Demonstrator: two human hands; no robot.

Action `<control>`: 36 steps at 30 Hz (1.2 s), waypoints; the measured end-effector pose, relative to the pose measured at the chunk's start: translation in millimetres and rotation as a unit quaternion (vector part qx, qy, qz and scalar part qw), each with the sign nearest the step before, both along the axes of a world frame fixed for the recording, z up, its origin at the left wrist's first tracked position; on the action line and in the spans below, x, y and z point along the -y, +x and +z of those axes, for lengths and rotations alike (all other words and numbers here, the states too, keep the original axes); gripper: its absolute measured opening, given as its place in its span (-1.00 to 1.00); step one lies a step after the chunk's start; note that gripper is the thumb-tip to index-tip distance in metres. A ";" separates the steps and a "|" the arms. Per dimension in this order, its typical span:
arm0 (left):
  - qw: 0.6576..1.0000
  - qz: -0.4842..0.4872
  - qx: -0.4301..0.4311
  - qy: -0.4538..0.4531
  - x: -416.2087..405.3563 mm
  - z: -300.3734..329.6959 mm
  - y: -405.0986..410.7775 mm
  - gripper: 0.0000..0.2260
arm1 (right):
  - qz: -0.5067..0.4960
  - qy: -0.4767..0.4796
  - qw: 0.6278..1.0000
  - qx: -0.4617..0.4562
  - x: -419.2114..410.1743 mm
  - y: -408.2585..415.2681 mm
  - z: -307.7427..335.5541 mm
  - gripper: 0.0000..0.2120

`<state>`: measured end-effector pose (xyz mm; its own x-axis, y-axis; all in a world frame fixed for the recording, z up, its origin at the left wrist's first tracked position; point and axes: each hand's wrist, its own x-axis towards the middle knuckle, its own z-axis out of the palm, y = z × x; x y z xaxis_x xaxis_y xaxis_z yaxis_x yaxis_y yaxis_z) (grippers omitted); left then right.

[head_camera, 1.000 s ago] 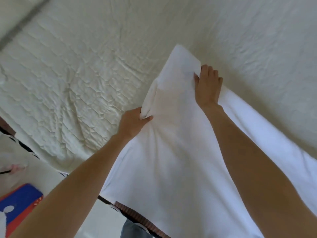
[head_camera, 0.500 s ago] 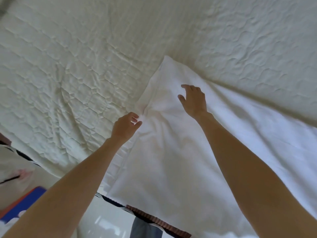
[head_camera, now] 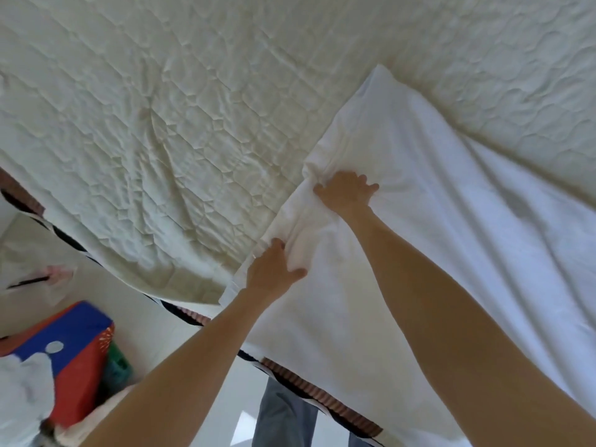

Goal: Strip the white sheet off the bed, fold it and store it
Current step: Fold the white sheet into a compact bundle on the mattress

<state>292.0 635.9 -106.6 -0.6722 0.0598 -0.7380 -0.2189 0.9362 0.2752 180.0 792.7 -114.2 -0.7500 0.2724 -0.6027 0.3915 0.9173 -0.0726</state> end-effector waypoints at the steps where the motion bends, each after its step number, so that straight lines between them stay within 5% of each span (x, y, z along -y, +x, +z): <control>1: 0.999 -0.021 0.029 -0.001 3.3 1.4 4.5 -0.49 | -0.021 -0.013 1.000 0.001 3.8 -1.1 0.4 -0.49; 6: 0.995 0.001 -0.089 0.054 31.1 17.4 9.0 -0.69 | -0.196 -0.173 0.948 -0.183 4.8 1.1 6.4 -0.81; 10: 0.988 0.044 -0.147 0.016 62.8 5.2 9.0 -0.65 | -0.130 -0.175 0.954 -0.206 36.9 -1.6 1.9 -0.74; 13: 0.990 0.096 -0.059 0.085 68.7 -0.4 11.2 -0.54 | -0.119 -0.222 0.949 -0.189 33.8 6.6 -14.5 -0.84; 17: 0.976 0.085 0.096 0.179 80.0 17.1 18.7 -0.48 | -0.052 -0.302 0.931 -0.197 25.6 46.0 -10.7 -0.70; 23: 0.992 0.040 -0.081 0.093 99.8 53.7 32.6 -0.70 | 0.026 -0.242 0.948 -0.205 35.2 118.2 18.1 -0.53; 27: 0.995 0.041 -0.081 -0.033 104.0 32.7 41.6 -0.63 | 0.103 -0.149 0.976 -0.120 42.1 153.5 7.9 -0.54; 32: 0.995 0.058 -0.067 -0.041 120.4 21.0 64.4 -0.54 | 0.157 -0.118 0.976 -0.097 35.8 206.1 -8.9 -0.41; 36: 0.984 0.121 -0.130 -0.008 126.5 33.7 91.5 -0.51 | 0.169 -0.117 0.973 -0.107 34.2 252.7 -0.2 -0.52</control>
